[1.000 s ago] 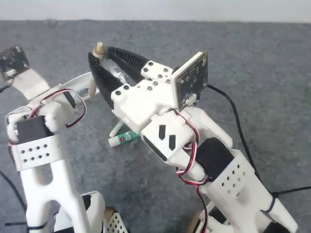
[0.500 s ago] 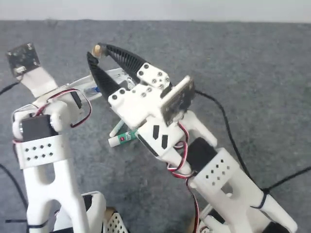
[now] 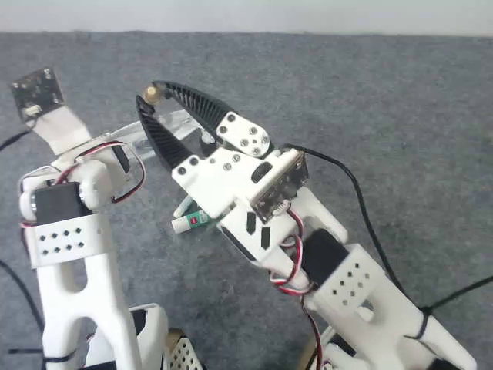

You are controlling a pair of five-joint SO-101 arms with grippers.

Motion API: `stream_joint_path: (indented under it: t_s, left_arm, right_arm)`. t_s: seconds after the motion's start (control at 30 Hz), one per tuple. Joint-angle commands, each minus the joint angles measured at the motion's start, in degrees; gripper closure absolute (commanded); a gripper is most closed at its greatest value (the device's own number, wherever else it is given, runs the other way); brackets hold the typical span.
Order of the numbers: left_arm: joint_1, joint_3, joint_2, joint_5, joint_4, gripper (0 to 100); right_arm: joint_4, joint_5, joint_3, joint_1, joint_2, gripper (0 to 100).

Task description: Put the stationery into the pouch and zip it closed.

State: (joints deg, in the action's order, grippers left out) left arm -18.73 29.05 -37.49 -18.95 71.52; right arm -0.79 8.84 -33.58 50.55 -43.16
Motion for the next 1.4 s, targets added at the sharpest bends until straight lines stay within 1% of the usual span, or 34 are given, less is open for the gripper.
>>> stream_joint_path:
  t_s: [0.0, 0.1, 0.27, 0.5, 0.63, 0.7, 0.87, 0.93, 1.0, 1.07, 1.13, 1.37]
  left_arm:
    - [0.2, -0.6, -0.4, 0.6, 0.4, 99]
    - [0.2, -0.6, -0.4, 0.6, 0.3, 99]
    - [0.2, -0.6, -0.4, 0.6, 0.2, 99]
    - [0.2, -0.5, -0.4, 0.6, 0.2, 99]
    - [0.2, -0.5, -0.4, 0.6, 0.1, 99]
    - [-0.6, -0.5, -0.4, 0.5, 0.0, 99]
    - [-1.8, -0.5, -0.4, 0.4, 0.0, 99]
    - [-1.8, -0.5, -0.4, 0.4, 0.0, 99]
    - [-1.8, -0.6, -0.4, 0.4, 0.0, 99]
    - [-1.8, -0.7, -0.4, 0.4, -0.1, 99]
    - [-1.8, -0.7, -0.4, 0.4, -0.1, 99]
    - [-1.9, -0.7, -0.4, 0.4, -0.1, 99]
  right_arm:
    - [-4.4, 0.6, 2.4, 2.9, -4.4, 99.3]
    - [-7.9, 0.9, 2.5, 3.6, -5.4, 99.3]
    - [-7.6, 1.0, 2.5, 2.2, -1.5, 99.3]
    - [-0.8, 1.0, 2.5, -0.5, 8.2, 99.3]
    - [1.5, 0.5, 2.4, 0.5, 12.4, 99.3]
    - [1.6, 0.5, 2.4, 1.5, 13.8, 99.3]
    - [1.7, 0.4, 2.5, 1.6, 15.6, 99.1]
    - [1.7, 0.4, 2.5, 1.6, 16.1, 95.8]
    - [1.7, 0.2, 2.5, 1.6, 16.4, 89.8]
    - [1.6, -2.6, 2.5, 1.6, 16.3, 85.4]
    - [1.6, -4.5, 2.6, 1.6, 16.1, 85.7]
    - [1.1, -5.5, 3.8, 1.4, 14.4, 87.2]
